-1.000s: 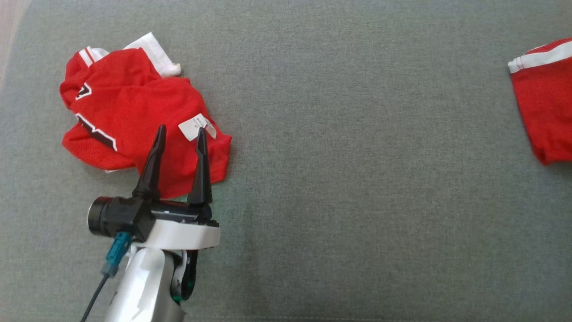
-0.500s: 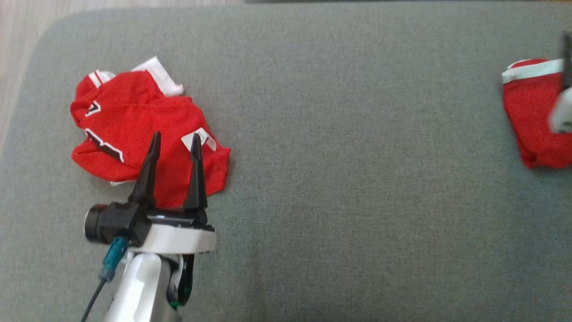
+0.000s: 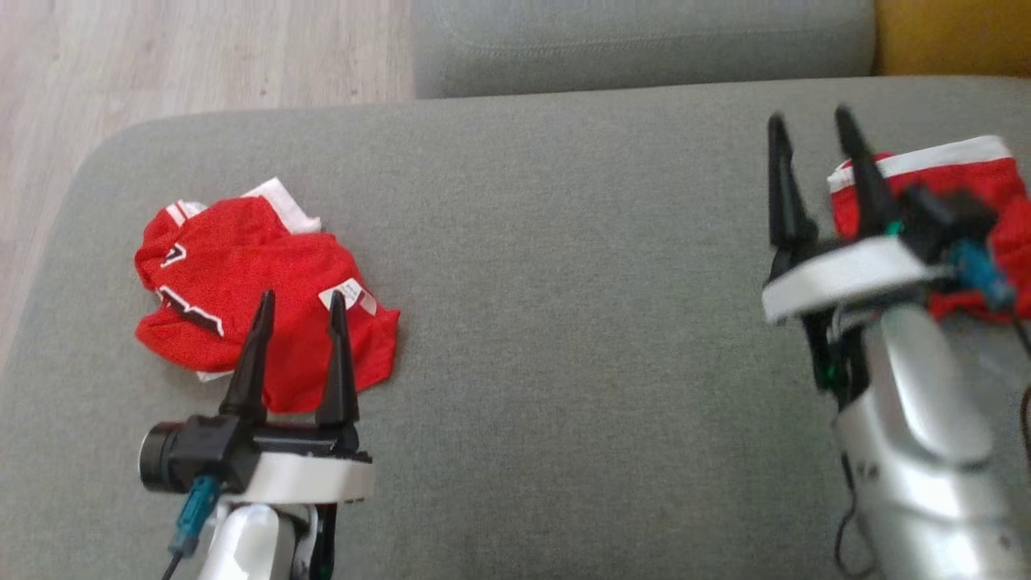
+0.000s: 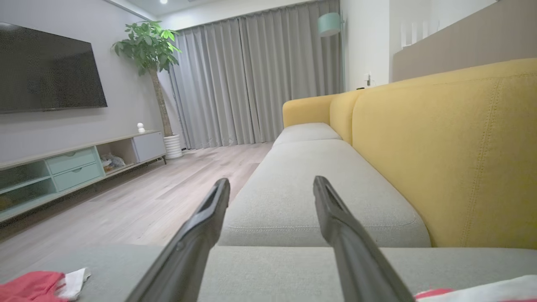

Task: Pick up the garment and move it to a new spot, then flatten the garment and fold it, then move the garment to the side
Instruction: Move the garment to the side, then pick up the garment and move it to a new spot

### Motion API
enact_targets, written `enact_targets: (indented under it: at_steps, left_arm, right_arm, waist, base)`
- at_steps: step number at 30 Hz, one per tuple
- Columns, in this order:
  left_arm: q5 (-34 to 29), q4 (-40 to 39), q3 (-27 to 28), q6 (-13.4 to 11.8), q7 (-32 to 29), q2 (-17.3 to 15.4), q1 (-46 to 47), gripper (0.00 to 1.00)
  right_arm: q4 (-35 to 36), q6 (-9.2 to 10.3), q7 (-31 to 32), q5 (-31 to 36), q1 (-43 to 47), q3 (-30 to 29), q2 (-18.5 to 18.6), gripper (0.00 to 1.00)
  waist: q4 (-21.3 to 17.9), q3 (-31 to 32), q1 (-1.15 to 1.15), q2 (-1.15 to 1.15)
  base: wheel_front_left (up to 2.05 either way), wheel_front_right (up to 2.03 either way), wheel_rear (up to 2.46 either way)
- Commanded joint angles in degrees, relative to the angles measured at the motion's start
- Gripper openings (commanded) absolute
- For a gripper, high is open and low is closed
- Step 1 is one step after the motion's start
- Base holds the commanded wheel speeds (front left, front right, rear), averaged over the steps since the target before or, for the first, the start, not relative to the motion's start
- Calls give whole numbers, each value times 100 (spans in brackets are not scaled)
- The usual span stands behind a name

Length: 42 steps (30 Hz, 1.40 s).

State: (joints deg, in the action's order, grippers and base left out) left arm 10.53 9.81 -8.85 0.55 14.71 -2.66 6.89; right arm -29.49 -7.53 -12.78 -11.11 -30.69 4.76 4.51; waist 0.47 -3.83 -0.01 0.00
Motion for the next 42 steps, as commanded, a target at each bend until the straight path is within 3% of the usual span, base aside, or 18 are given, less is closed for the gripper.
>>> enact_targets:
  at_steps: [1, 12, 26, 33, 42]
  left_arm:
    - [-46, -202, 280, 6, 29, -21, 68, 100]
    - [-26, 16, 369, 29, 29, -21, -226, 100]
    - [42, 6, 327, 14, 29, -21, -230, 100]
    - [49, 6, 323, -33, 29, -21, -278, 100]
    - [33, 42, 344, -74, 29, -21, -464, 100]
  right_arm:
    - [323, 4, -99, -80, 135, 118, -92, 100]
    - [1272, 4, -219, -778, 1973, 109, -161, 100]
    - [1454, 4, -221, -739, 2230, 168, -163, 100]
    - [1471, 4, -221, -742, 2328, 400, -163, 100]
    - [1383, 4, -221, -817, 2522, 708, -163, 100]
  waist:
    - [-32, 80, 1, 0]
    - [-34, 242, 1, 0]
    - [72, 269, 1, 0]
    - [383, 328, 1, 0]
    - [1186, 540, 1, 0]
  base:
    - [0, 0, 0]
    - [0, 0, 0]
    - [0, 0, 0]
    - [0, 0, 0]
    - [0, 0, 0]
